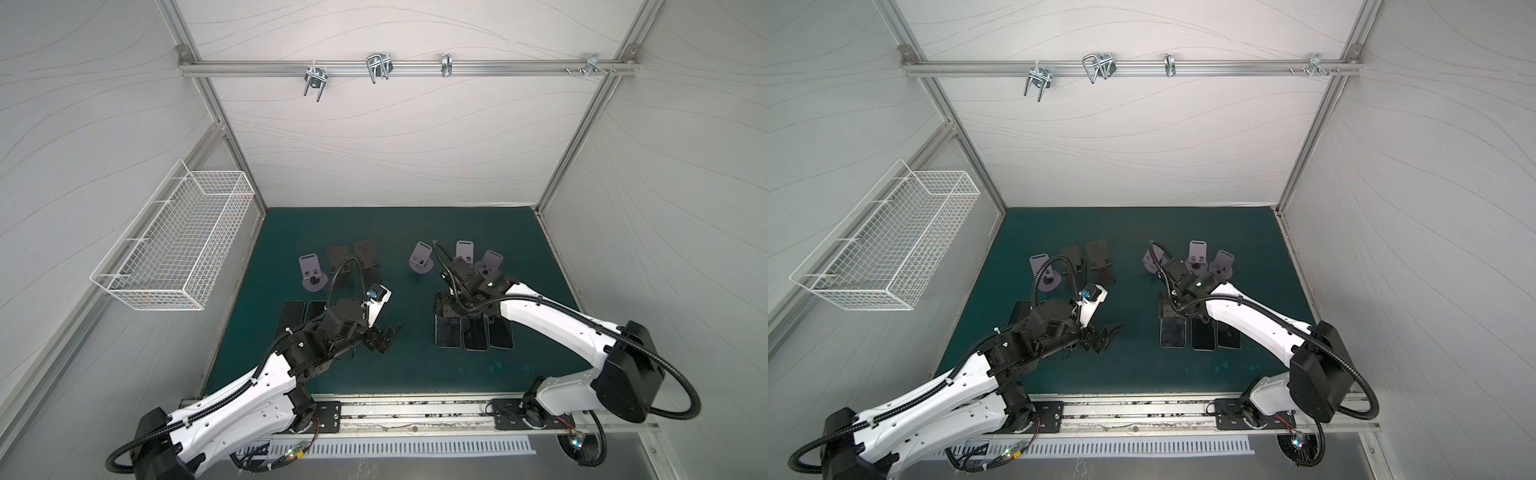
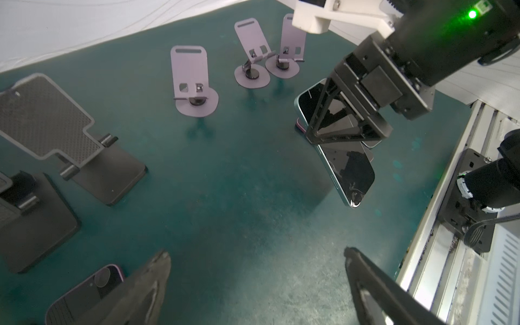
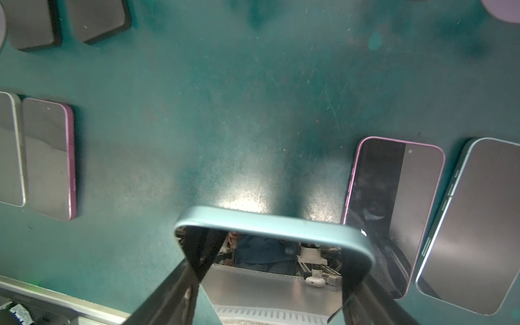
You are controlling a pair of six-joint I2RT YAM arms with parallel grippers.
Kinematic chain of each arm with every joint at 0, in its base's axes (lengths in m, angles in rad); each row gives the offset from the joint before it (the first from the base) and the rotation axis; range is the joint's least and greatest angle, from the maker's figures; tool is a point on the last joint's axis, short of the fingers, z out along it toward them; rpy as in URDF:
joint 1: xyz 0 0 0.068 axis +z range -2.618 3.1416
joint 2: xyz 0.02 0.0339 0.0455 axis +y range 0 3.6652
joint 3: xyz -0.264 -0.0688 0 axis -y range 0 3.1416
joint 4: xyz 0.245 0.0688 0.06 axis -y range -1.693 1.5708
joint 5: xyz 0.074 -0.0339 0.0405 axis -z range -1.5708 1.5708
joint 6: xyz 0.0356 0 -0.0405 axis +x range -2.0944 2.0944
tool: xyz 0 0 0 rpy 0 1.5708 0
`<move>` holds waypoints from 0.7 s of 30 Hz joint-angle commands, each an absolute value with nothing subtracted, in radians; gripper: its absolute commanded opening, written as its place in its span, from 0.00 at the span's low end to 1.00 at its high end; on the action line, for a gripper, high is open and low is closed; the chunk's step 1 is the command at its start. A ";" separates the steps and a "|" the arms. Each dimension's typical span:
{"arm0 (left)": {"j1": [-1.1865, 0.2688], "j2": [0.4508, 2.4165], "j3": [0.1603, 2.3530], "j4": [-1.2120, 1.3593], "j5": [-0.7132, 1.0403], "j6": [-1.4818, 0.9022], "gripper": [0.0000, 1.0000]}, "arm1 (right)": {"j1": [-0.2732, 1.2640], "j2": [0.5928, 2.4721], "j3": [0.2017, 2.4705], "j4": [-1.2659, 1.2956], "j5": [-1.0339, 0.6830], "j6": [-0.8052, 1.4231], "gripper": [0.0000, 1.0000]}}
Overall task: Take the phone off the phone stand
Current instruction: 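Carry the mint-framed phone toward the robot beside the flat phones with the right gripper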
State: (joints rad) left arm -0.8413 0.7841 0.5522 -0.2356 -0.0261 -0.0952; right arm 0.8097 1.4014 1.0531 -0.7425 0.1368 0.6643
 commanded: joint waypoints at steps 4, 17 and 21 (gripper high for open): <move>-0.873 0.769 0.562 -0.247 -0.060 -0.123 0.97 | 0.817 1.468 1.068 -0.766 0.127 0.679 0.44; -0.922 0.764 0.568 -0.283 -0.116 -0.155 0.97 | 0.780 1.567 1.062 -0.735 0.124 0.645 0.45; -0.931 0.769 0.569 -0.295 -0.124 -0.155 0.97 | 0.773 1.599 1.070 -0.714 0.117 0.638 0.45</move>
